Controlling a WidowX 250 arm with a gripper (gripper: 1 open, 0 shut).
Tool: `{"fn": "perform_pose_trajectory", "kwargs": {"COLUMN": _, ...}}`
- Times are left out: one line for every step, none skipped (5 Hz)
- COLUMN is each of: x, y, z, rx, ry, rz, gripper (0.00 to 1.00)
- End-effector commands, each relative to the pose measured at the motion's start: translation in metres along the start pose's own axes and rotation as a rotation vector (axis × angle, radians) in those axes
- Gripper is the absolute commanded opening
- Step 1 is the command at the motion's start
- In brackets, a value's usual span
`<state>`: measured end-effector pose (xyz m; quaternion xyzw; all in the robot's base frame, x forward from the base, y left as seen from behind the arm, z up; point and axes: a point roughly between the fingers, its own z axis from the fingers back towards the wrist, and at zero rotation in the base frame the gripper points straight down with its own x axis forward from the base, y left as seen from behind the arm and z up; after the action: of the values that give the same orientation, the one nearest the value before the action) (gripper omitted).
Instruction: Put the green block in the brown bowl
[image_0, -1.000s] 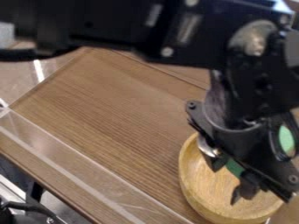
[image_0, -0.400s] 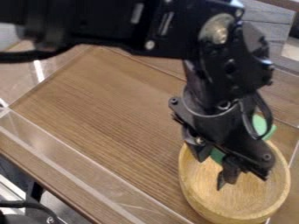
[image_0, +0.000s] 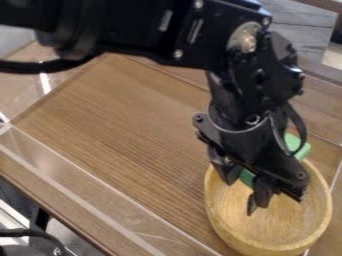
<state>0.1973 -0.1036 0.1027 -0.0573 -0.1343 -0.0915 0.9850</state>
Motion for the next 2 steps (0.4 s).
{"fn": "perform_pose_trajectory", "kwargs": {"x": 0.0097, "y": 0.0010, "z": 0.0018, "rx": -0.017, "ry": -0.026, "rz": 0.012, "gripper": 0.00}}
{"fn": "perform_pose_trajectory", "kwargs": {"x": 0.0105, "y": 0.0025, "z": -0.0030, "rx": -0.025, "ry": -0.014, "rz": 0.022, "gripper": 0.00}}
